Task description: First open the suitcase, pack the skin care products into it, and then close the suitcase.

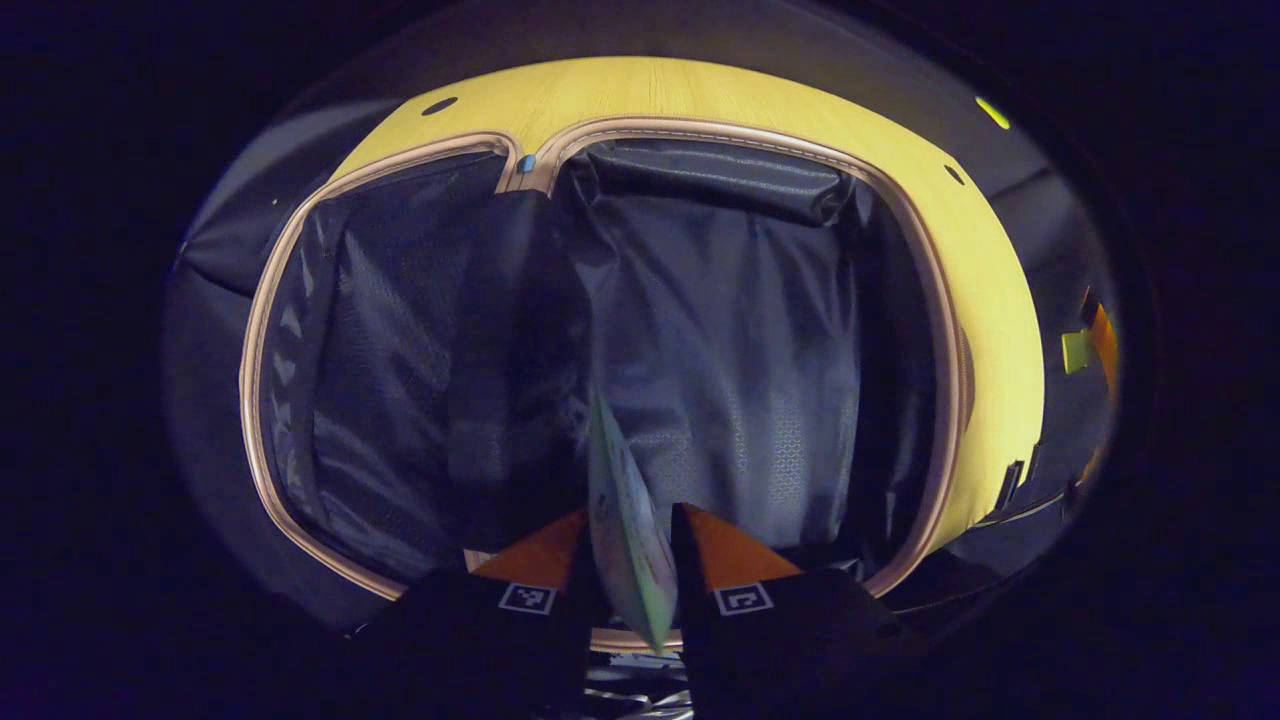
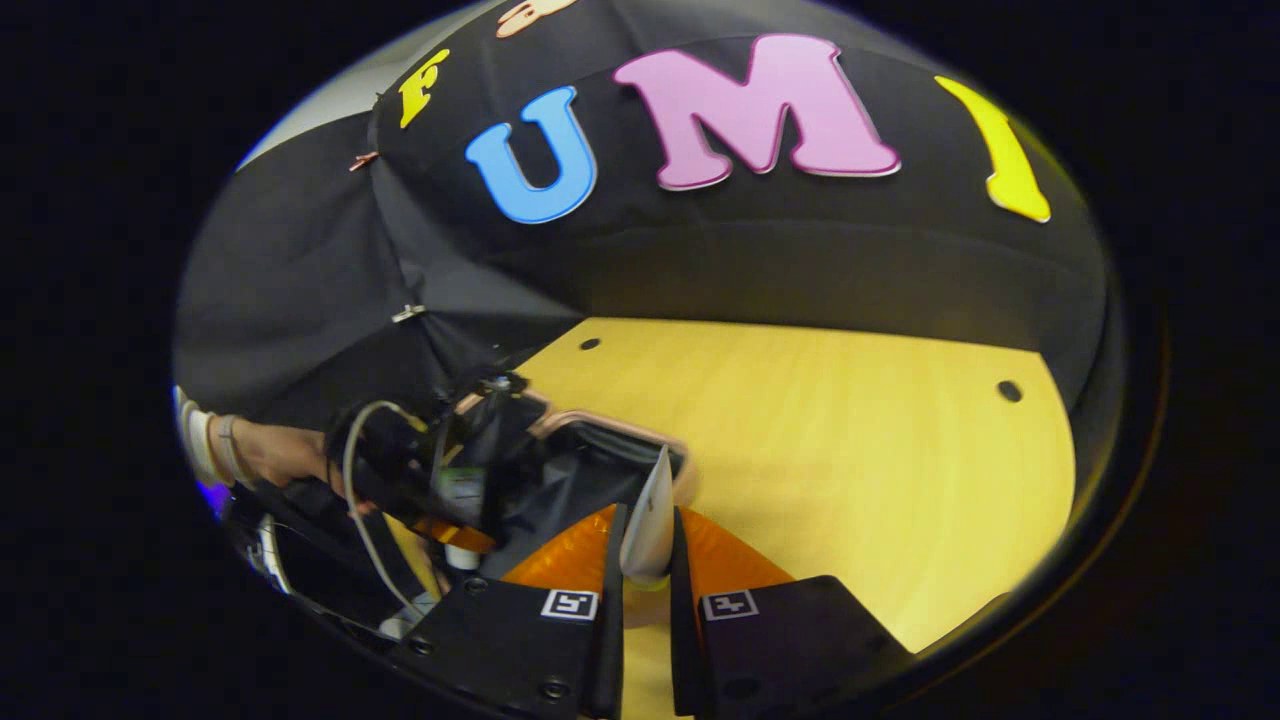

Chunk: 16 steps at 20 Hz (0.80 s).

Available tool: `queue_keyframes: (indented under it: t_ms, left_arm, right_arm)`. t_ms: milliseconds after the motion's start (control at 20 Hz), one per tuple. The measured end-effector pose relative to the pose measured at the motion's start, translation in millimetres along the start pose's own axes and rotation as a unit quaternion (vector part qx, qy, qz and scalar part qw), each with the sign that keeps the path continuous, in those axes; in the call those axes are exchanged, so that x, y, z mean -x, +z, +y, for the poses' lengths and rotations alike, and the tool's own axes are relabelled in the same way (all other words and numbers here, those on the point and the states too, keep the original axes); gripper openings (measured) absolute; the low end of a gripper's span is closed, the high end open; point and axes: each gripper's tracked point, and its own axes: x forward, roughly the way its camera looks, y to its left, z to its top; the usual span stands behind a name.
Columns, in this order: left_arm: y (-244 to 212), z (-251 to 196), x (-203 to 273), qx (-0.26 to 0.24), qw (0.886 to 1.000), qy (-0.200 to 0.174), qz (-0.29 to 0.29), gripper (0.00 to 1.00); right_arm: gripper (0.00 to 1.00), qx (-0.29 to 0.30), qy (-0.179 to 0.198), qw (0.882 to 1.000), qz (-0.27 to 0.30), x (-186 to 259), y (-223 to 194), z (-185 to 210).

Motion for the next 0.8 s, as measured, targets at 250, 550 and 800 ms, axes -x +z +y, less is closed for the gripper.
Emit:
queue_keyframes:
  t_ms: [250, 550, 800]
  left_arm:
    - [11.2, -2.8, 38.1, 0.006, 0.996, -0.009, -0.086, 0.97]
    - [1.5, 35.7, 110.3, 0.043, 0.98, 0.006, -0.194, 0.95]
    - [-41.0, 113.1, 121.3, 0.129, 0.967, 0.047, -0.213, 0.95]
  right_arm:
    - [0.23, -0.042, 0.019, 0.995, 0.094, -44.7, -53.0, 49.4]
    - [0.23, -0.099, -0.038, 0.966, 0.237, -82.0, -122.9, 39.0]
    - [0.24, -0.125, -0.093, 0.944, 0.292, -109.4, -149.3, 40.9]
